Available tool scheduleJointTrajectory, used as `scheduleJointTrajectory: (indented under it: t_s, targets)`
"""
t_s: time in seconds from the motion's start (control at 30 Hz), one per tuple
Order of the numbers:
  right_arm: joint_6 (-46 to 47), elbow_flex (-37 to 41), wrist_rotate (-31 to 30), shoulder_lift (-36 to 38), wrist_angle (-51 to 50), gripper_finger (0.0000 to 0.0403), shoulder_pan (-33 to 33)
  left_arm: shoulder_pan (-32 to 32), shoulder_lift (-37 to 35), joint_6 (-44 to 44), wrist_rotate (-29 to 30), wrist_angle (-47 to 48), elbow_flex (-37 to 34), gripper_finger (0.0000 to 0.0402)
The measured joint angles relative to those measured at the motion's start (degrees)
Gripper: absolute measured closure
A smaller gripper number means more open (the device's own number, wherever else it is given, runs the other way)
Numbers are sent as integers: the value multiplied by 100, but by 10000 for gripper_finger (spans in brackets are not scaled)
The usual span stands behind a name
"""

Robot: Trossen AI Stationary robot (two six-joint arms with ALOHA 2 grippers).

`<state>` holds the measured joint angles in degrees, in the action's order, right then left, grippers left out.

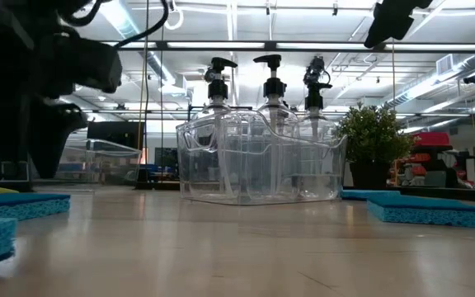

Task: Pick & Place Kitchen Sink Supplies
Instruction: Put the blue sponge wipe into the left transparent bin

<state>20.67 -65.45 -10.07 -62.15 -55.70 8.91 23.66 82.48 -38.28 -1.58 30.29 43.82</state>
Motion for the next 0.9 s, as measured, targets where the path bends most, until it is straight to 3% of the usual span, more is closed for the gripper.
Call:
scheduleJointTrajectory:
  t_s: [0.4, 0.6, 0.9]
  targets:
    - [2, 0, 0, 0, -2, 266, 0, 121, 2, -152, 49, -944, -502, 93]
    - [2, 0, -24, 0, -2, 266, 0, 173, 4, -133, 196, -976, -650, 93]
    - [0, 0, -256, 0, -1, 266, 0, 201, 7, 125, -212, -1403, -765, 99]
